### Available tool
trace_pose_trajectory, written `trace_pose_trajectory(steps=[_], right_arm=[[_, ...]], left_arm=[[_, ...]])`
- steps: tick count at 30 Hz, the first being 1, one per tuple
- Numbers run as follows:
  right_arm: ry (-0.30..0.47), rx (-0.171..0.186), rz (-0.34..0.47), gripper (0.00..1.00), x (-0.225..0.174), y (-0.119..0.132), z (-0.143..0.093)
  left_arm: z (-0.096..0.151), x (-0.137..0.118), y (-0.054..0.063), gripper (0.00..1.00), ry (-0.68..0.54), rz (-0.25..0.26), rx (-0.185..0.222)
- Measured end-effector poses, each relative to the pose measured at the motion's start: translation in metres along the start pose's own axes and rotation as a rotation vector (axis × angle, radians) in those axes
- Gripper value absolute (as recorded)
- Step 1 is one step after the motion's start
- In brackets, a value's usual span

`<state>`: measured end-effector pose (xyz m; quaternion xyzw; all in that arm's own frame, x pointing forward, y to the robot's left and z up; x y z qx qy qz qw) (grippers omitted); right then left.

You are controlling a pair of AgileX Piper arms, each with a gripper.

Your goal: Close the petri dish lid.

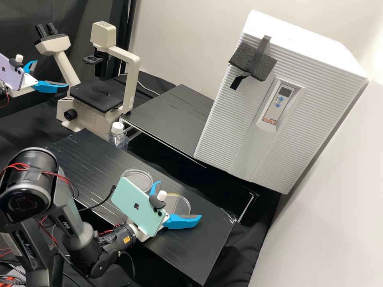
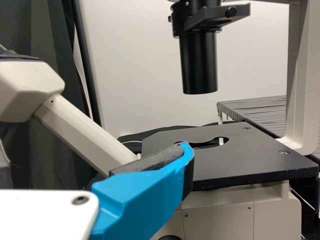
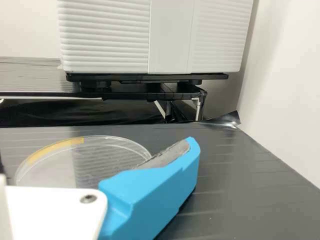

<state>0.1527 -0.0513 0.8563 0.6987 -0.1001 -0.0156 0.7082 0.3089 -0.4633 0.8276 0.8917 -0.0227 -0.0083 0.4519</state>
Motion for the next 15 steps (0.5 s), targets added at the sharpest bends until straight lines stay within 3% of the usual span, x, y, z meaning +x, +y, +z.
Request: trace_pose_trajectory(steps=[15], right_arm=[[0.000, 0.007, 0.008, 0.00, 0.0010, -0.0002, -0.0009]], left_arm=[[0.0000, 0.0000, 0.0000, 1.00, 0.000, 0.000, 0.000]])
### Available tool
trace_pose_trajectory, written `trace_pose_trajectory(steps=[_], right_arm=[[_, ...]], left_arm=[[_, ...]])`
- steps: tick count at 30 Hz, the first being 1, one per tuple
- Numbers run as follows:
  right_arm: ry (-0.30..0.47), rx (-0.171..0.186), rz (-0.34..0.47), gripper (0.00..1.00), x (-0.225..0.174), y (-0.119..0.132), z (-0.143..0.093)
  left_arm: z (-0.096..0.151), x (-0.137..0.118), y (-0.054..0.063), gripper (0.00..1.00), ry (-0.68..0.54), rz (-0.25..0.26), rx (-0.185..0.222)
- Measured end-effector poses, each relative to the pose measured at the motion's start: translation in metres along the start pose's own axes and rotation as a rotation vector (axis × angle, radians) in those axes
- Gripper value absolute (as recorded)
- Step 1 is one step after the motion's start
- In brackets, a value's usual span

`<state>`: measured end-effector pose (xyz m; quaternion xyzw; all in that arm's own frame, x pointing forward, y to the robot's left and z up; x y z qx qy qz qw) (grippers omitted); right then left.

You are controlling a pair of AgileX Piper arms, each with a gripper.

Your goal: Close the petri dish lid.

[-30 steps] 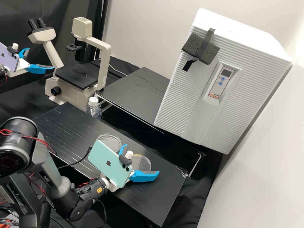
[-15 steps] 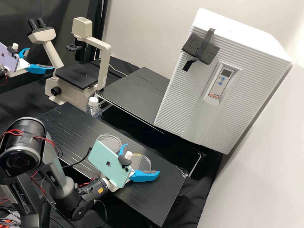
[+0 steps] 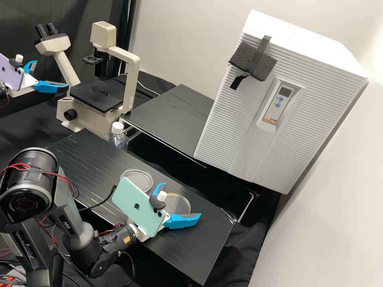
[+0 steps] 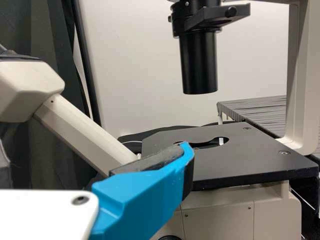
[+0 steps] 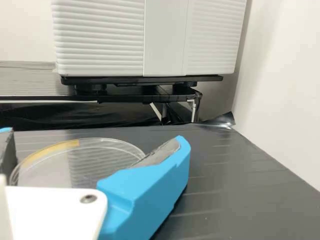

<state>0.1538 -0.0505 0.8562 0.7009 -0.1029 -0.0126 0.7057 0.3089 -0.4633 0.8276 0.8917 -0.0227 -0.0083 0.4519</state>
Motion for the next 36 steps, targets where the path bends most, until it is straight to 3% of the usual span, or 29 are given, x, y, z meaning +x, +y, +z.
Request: trace_pose_trajectory(steps=[14, 18, 19, 25, 26, 32, 36], right_arm=[[0.005, 0.000, 0.018, 0.00, -0.001, 0.002, -0.002], [0.015, 0.046, 0.025, 0.00, -0.002, 0.004, -0.004], [0.017, 0.055, 0.022, 1.00, -0.003, 0.004, -0.004], [0.038, 0.087, 0.040, 1.00, -0.007, 0.008, -0.011], [0.048, 0.090, 0.048, 0.00, -0.008, 0.010, -0.013], [0.126, 0.088, 0.088, 0.00, -0.015, 0.016, -0.030], [0.191, 0.068, 0.092, 0.00, -0.020, 0.017, -0.042]], left_arm=[[0.000, 0.000, 0.000, 1.00, 0.000, 0.000, 0.000], [0.000, 0.000, 0.000, 1.00, 0.000, 0.000, 0.000], [0.000, 0.000, 0.000, 1.00, 0.000, 0.000, 0.000], [0.000, 0.000, 0.000, 1.00, 0.000, 0.000, 0.000], [0.000, 0.000, 0.000, 1.00, 0.000, 0.000, 0.000], [0.000, 0.000, 0.000, 1.00, 0.000, 0.000, 0.000], [0.000, 0.000, 0.000, 1.00, 0.000, 0.000, 0.000]])
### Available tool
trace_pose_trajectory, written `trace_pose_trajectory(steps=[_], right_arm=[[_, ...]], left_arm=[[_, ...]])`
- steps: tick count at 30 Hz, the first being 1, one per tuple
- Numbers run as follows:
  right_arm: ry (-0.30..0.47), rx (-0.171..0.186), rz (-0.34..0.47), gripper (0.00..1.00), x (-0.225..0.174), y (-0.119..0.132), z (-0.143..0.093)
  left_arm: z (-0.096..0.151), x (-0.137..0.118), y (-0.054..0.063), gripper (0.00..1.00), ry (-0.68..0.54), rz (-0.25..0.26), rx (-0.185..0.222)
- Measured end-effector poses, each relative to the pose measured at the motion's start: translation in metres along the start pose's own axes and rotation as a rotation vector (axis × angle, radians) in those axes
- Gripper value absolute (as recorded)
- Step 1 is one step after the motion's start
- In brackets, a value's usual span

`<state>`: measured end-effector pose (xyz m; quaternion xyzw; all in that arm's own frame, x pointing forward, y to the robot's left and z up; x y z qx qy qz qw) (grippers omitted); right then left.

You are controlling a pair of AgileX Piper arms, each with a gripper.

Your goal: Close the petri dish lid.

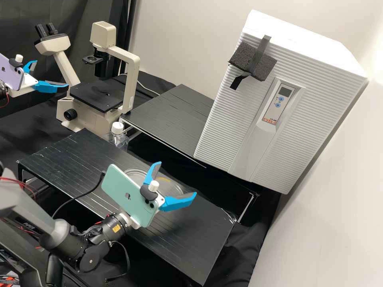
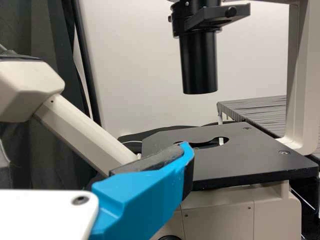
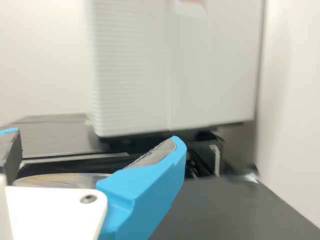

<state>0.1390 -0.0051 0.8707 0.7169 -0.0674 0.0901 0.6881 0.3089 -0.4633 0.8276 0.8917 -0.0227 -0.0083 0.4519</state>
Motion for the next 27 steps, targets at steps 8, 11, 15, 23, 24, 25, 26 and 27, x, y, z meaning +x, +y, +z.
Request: trace_pose_trajectory(steps=[8, 11, 15, 23, 24, 25, 26, 27], right_arm=[[0.100, -0.032, -0.116, 0.00, 0.000, -0.014, -0.014], [0.119, -0.036, -0.148, 0.00, 0.001, -0.018, -0.017], [0.150, -0.046, -0.192, 0.00, 0.000, -0.023, -0.020], [0.231, -0.027, -0.222, 0.00, -0.003, -0.027, -0.035], [0.242, -0.027, -0.229, 0.00, -0.004, -0.028, -0.036], [0.251, -0.026, -0.235, 0.00, -0.004, -0.029, -0.038], [0.263, -0.023, -0.247, 0.00, -0.004, -0.031, -0.039], [0.274, -0.019, -0.257, 0.00, -0.004, -0.032, -0.041]], left_arm=[[0.000, 0.000, 0.000, 1.00, 0.000, 0.000, 0.000], [0.000, 0.000, 0.000, 1.00, 0.000, 0.000, 0.000], [0.000, 0.000, 0.000, 1.00, 0.000, 0.000, 0.000], [0.000, 0.000, 0.000, 1.00, 0.000, 0.000, 0.000], [0.000, 0.000, 0.000, 1.00, 0.000, 0.000, 0.000], [0.000, 0.000, 0.000, 1.00, 0.000, 0.000, 0.000], [0.000, 0.000, 0.000, 1.00, 0.000, 0.000, 0.000], [0.000, 0.000, 0.000, 1.00, 0.000, 0.000, 0.000]])
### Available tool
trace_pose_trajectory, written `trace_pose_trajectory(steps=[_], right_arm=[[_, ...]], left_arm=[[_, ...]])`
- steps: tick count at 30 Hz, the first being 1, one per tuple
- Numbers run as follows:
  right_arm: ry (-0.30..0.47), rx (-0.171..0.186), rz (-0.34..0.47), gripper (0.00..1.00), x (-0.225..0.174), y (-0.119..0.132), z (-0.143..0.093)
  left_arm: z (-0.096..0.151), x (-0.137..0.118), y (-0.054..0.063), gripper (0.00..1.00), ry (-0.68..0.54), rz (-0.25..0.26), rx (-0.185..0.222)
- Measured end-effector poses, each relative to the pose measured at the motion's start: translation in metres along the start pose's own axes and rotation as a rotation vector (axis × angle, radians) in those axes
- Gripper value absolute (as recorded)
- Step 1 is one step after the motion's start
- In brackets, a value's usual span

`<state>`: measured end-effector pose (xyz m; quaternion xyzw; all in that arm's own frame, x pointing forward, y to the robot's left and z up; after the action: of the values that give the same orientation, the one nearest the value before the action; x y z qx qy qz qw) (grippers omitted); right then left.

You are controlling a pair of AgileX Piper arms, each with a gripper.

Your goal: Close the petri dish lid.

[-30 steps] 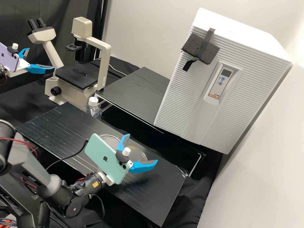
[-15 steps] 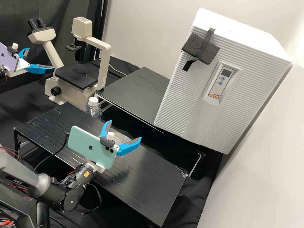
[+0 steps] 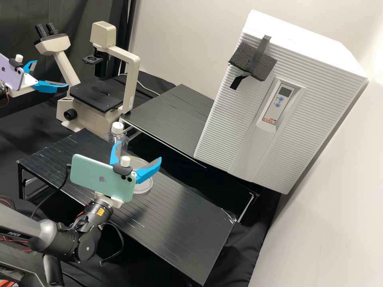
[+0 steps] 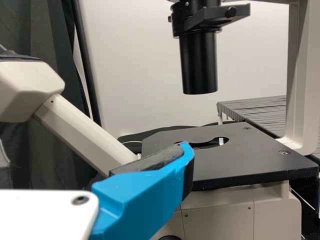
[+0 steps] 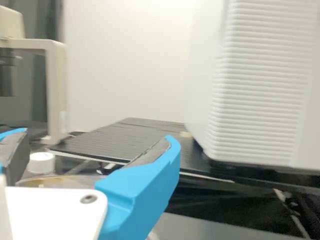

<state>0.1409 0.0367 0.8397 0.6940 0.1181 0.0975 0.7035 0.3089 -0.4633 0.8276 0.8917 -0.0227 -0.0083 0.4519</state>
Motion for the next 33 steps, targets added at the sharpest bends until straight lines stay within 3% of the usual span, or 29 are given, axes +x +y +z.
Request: trace_pose_trajectory(steps=[7, 20, 33], right_arm=[[0.051, 0.038, -0.068, 0.00, 0.009, -0.013, -0.006], [-0.013, 0.027, -0.017, 0.00, 0.019, -0.017, 0.003], [-0.062, -0.014, 0.009, 0.00, 0.026, -0.024, 0.007]], left_arm=[[0.000, 0.000, 0.000, 1.00, 0.000, 0.000, 0.000], [0.000, 0.000, 0.000, 1.00, 0.000, 0.000, 0.000], [0.000, 0.000, 0.000, 1.00, 0.000, 0.000, 0.000]])
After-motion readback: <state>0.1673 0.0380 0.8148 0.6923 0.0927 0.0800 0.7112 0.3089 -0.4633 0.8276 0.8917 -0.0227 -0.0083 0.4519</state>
